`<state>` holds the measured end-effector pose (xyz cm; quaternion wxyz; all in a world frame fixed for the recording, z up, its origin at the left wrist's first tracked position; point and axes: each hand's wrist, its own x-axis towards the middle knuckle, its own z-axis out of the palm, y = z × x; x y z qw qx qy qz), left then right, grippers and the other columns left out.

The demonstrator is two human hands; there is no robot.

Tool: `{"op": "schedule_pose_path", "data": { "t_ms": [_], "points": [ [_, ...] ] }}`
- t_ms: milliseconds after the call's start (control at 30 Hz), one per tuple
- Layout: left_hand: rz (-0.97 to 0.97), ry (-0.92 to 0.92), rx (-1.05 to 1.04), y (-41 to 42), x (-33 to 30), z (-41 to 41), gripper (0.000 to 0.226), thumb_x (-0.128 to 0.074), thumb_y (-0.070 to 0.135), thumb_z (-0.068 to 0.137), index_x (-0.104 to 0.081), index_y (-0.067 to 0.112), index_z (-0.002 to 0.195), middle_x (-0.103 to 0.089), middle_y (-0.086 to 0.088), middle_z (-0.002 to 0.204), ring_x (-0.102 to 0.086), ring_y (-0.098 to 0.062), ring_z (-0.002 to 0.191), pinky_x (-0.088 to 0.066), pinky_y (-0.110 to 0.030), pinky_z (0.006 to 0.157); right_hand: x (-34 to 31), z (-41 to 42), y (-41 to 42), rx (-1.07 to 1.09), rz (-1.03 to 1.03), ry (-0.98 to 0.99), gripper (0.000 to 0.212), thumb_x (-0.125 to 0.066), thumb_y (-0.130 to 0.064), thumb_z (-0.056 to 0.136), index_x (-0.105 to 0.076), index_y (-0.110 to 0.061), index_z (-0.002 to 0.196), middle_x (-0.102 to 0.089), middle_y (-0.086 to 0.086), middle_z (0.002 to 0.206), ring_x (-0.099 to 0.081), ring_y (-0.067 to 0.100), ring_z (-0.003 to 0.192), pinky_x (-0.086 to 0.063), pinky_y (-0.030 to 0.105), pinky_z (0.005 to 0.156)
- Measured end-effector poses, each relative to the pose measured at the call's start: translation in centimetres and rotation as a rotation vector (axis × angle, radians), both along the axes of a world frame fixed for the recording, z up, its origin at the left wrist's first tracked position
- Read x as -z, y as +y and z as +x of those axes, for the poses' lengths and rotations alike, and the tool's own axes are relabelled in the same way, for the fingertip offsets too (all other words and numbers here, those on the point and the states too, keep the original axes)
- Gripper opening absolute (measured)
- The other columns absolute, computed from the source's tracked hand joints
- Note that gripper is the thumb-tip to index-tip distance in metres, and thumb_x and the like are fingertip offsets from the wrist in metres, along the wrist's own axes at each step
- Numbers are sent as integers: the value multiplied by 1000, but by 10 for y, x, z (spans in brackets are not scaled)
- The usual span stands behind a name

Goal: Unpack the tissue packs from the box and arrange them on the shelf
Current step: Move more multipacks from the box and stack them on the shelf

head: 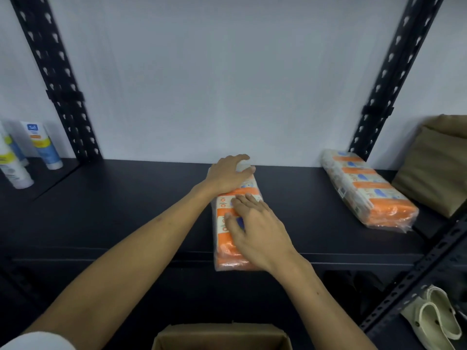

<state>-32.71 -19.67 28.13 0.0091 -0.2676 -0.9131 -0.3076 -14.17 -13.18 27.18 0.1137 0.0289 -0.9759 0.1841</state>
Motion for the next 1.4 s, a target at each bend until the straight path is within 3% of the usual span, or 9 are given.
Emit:
{"op": "schedule_pose_path", "data": {
  "t_ms": [100,200,300,400,567,833,1067,1233,1400],
  "points": [
    [343,-67,-108,-19,-9,16,46,-56,44,100,-51,28,144,-48,4,151,-54,-15,126,-45,-32,103,-8,7,6,-10,-72,-2,54,-33,-46,107,-41,-16,151,-34,0,161,-22,15,151,-14,34,123],
    [530,-177,-222,-40,-13,46,49,-56,35,101,-44,24,147,-52,6,139,-63,-8,104,-53,-27,85,-10,11,17,3,-194,-16,55,-35,-46,107,-38,-15,152,-36,2,159,-27,19,150,-22,37,123],
    [623,-327,-175,-54,0,79,36,-55,36,102,-48,27,136,-63,11,127,-70,-5,91,-59,-34,85,-8,14,29,21,-549,-76,38,-47,-41,104,-46,-25,139,-63,-3,132,-66,11,113,-56,32,95],
    [670,-464,-173,-57,15,100,29,-53,39,103,-49,28,130,-73,4,111,-76,-11,88,-62,-44,85,-3,15,34,133,-886,-147,29,-48,-44,103,-46,-30,128,-71,-7,110,-75,10,88,-62,31,77],
    [842,-683,-203,-44,22,115,27,-50,30,106,-51,23,132,-75,-5,110,-77,-20,87,-63,-36,69,2,8,39,128,-1323,-212,16,-52,-34,104,-60,-27,115,-77,1,100,-76,21,90,-61,43,85],
    [992,-746,-213,-16,13,129,29,-46,30,108,-50,26,136,-75,-9,105,-77,-25,79,-61,-38,61,0,3,54,90,-1384,-236,21,-55,-20,103,-63,-24,122,-77,8,106,-75,27,95,-61,40,77],
    [962,-781,-146,34,-1,133,35,-40,39,109,-46,28,141,-73,-10,111,-76,-28,87,-63,-42,69,-10,21,99,108,-1365,-147,25,-54,-18,103,-62,-24,126,-76,9,109,-74,29,98,-60,41,79],
    [947,-786,-44,95,-28,132,37,-37,42,109,-44,26,142,-72,-11,110,-77,-26,84,-63,-40,67,-40,32,152,158,-1338,-32,23,-55,-16,102,-61,-38,108,-77,8,104,-76,26,92,-61,40,76],
    [942,-812,52,166,-53,125,36,-35,40,109,-41,24,140,-72,-12,109,-76,-26,84,-64,-43,72,-73,36,218,268,-1317,17,29,-56,-17,101,-56,-24,130,-76,13,105,-76,28,86,-62,39,69]
  ]
}}
